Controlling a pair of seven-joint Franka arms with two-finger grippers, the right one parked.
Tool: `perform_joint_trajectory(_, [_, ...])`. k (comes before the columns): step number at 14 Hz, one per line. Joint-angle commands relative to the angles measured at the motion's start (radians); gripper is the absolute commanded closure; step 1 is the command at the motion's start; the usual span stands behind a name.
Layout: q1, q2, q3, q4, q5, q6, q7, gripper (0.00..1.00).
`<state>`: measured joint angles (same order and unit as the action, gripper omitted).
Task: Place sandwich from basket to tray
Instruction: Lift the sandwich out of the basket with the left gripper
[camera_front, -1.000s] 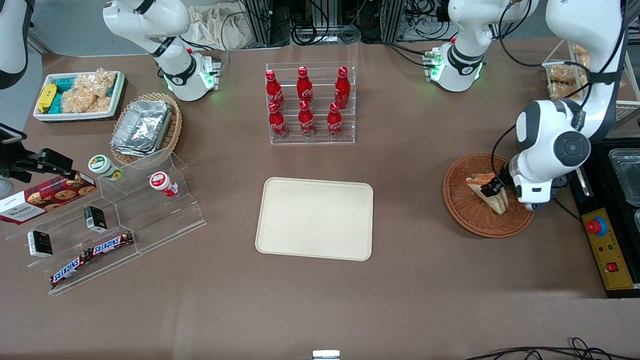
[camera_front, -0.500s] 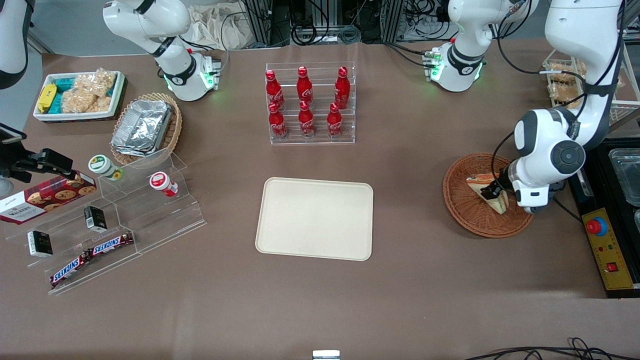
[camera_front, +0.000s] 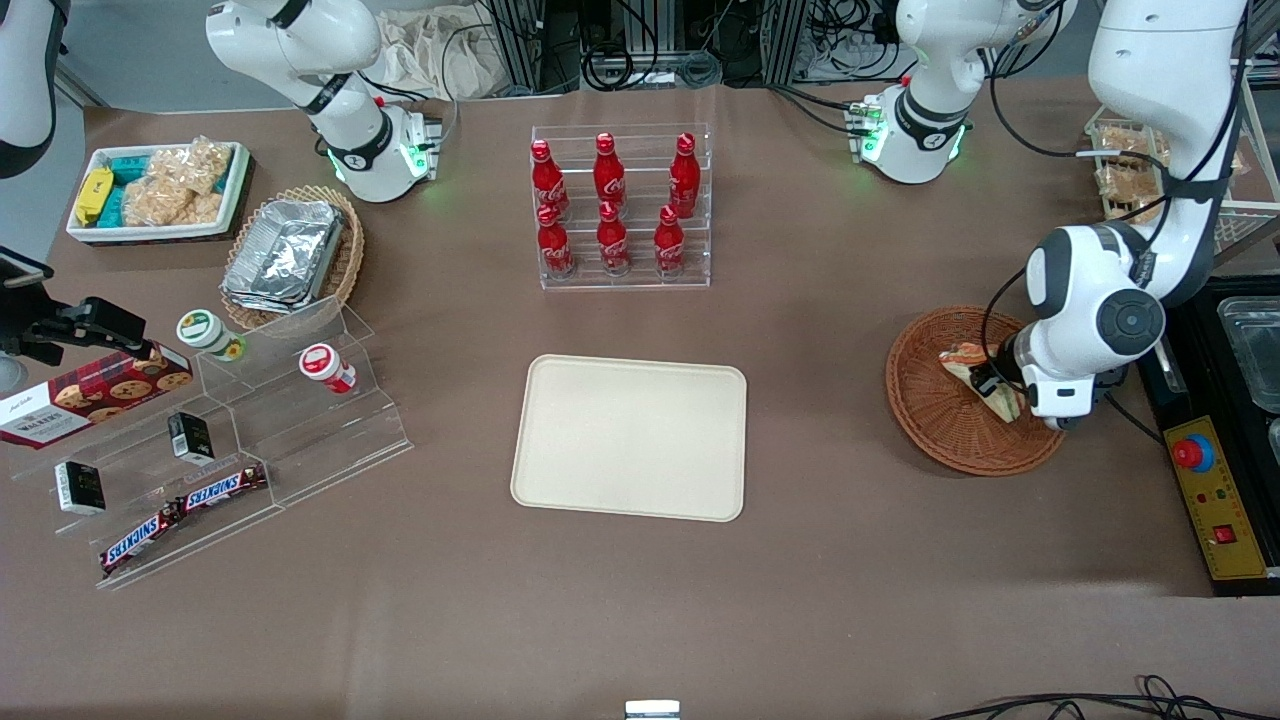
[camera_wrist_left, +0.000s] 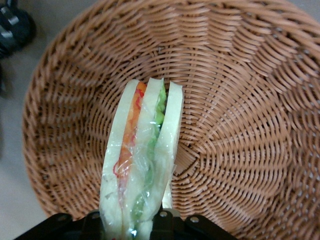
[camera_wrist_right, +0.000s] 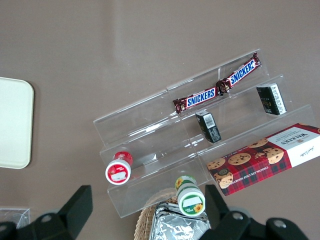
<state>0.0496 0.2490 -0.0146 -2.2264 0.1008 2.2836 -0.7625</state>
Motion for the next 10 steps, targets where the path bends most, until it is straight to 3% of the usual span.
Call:
perform_joint_trajectory(1, [0.000, -0.126, 0.002, 0.051, -0.004, -0.165, 0.171, 1.00])
perform_joint_trajectory(6, [-0.057, -0.157, -0.059, 0.256, -0.157, -0.387, 0.339, 1.00])
perform_joint_trajectory(9, [-0.102, -0.117, -0.178, 0.290, -0.171, -0.365, 0.328, 1.00])
perform_joint_trajectory(10, [-0.115, -0.090, -0.221, 0.297, -0.208, -0.302, 0.313, 1.00])
